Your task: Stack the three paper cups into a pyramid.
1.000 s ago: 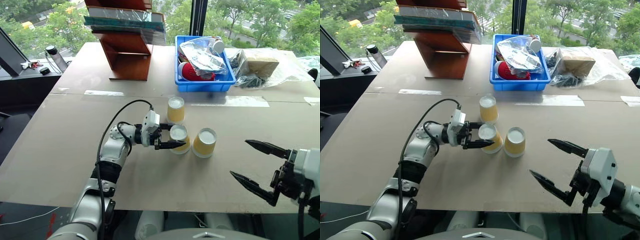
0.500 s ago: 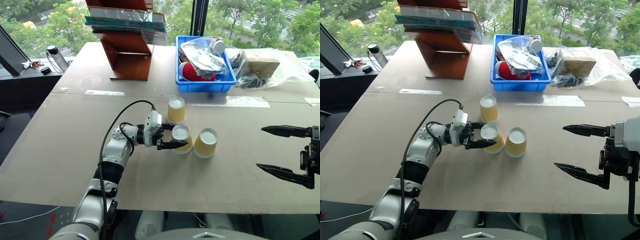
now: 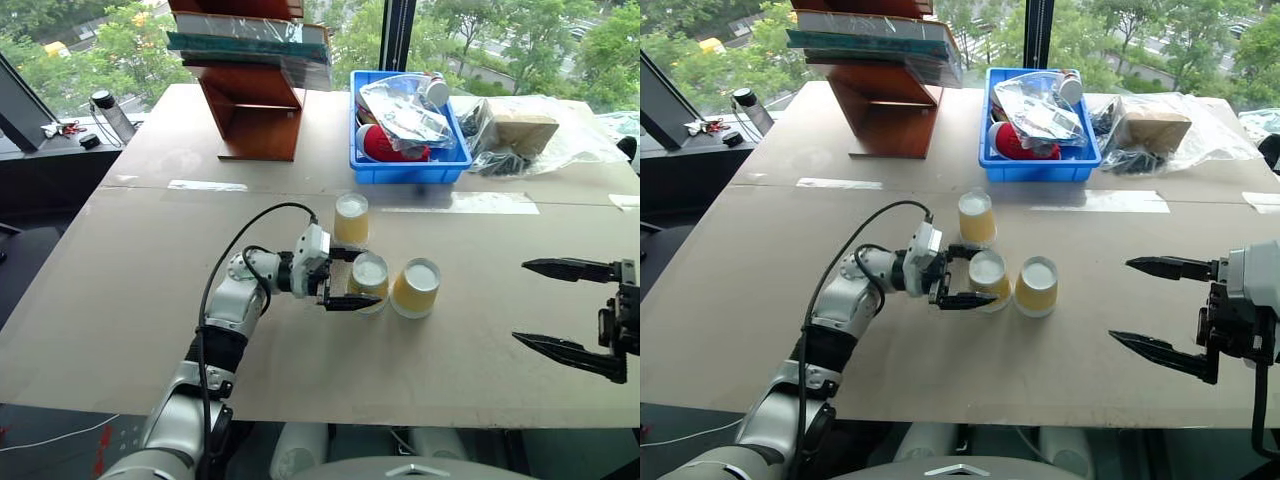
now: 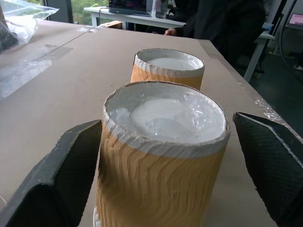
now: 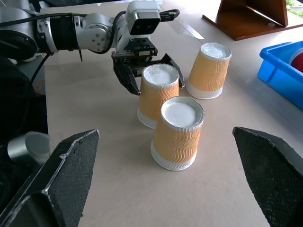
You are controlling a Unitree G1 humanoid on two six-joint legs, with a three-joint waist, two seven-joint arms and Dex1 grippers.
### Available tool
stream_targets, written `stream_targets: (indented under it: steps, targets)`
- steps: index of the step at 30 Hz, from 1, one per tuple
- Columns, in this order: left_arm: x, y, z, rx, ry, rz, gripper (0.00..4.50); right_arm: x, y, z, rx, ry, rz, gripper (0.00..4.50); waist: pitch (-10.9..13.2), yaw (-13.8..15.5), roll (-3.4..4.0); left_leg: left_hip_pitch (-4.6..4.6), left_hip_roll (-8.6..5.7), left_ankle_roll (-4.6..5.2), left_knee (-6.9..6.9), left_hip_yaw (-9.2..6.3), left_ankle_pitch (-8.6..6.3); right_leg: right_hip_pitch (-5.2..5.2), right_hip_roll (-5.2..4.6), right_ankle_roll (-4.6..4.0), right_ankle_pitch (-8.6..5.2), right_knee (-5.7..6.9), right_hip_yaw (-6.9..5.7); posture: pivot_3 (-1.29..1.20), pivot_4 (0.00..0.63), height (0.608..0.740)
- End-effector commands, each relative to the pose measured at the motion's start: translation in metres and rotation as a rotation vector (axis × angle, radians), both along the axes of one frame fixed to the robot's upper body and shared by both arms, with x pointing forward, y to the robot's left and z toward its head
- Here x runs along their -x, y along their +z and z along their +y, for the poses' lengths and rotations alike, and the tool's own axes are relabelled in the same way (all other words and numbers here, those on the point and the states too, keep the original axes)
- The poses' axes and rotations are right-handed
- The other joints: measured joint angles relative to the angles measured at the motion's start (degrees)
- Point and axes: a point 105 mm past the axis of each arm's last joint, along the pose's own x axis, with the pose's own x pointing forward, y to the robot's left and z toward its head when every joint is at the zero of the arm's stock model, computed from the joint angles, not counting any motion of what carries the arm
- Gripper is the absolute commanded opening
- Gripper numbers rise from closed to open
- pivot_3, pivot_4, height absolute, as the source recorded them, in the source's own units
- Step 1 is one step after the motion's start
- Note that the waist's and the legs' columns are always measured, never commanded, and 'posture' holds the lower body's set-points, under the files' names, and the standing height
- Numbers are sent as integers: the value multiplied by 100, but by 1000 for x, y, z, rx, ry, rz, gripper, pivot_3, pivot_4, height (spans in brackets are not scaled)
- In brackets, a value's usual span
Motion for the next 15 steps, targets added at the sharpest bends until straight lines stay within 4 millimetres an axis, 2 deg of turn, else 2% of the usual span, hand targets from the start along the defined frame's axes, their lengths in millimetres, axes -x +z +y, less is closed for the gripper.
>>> stream_targets:
  steps: [1,6,8,10,12,15]
  targets:
    - [4,21,12,41,22,-29,4452,2,3,5,-10,12,-25,4500,0,-18,0,0,1,0,0,0,0,0,0,0,0,0,0,0,150,740]
    - [7,42,46,56,126,-32,4452,2,0,7,-39,-2,-34,4500,4,-13,6,3,6,0,-3,-2,0,-1,1,-1,0,1,0,0,150,740]
    - [0,48,58,51,209,-26,4452,2,-2,8,-48,-6,-36,4500,4,1,6,2,7,0,-3,-2,0,-1,-1,-1,-1,1,-1,0,150,740]
    - [-17,54,69,51,324,-16,4452,1,-3,10,-58,-7,-41,4500,4,12,6,2,6,0,-3,-5,0,0,-3,0,-1,1,-5,0,150,740]
    - [-31,54,74,24,401,-8,4452,0,-3,12,-67,-9,-54,4500,5,24,3,1,3,0,-1,-7,0,1,-7,0,-1,1,-8,0,150,740]
    - [-48,58,64,7,440,-33,4452,-1,-5,15,-72,-9,-57,4500,6,16,2,-1,-5,0,0,-7,0,2,-7,1,0,0,-9,0,150,740]
